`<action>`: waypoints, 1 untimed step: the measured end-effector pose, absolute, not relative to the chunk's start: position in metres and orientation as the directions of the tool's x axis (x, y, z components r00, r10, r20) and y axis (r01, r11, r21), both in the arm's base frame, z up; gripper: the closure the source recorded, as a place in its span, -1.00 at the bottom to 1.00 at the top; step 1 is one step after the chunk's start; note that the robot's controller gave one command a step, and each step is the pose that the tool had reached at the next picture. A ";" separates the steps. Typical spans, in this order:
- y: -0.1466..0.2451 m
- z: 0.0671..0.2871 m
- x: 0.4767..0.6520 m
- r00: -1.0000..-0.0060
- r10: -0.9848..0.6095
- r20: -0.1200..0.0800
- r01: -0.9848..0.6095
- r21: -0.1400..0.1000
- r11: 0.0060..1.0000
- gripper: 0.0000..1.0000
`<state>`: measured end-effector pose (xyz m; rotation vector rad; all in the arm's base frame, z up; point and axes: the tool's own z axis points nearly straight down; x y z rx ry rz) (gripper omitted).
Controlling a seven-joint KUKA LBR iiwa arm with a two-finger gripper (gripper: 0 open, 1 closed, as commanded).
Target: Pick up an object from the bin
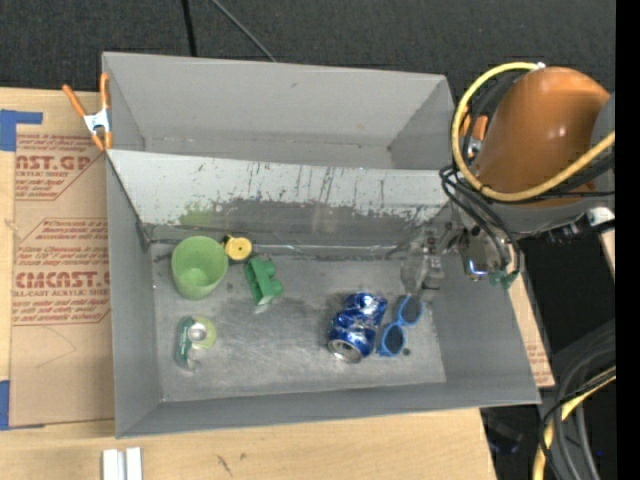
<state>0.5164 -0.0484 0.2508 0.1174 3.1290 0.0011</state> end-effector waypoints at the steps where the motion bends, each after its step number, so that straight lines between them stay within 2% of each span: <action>1: -0.082 0.228 0.519 -1.000 0.024 -0.001 0.024 -0.001 1.000 1.00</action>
Offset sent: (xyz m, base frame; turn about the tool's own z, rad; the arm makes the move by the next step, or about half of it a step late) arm 0.0019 -0.0327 -0.0218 -0.0520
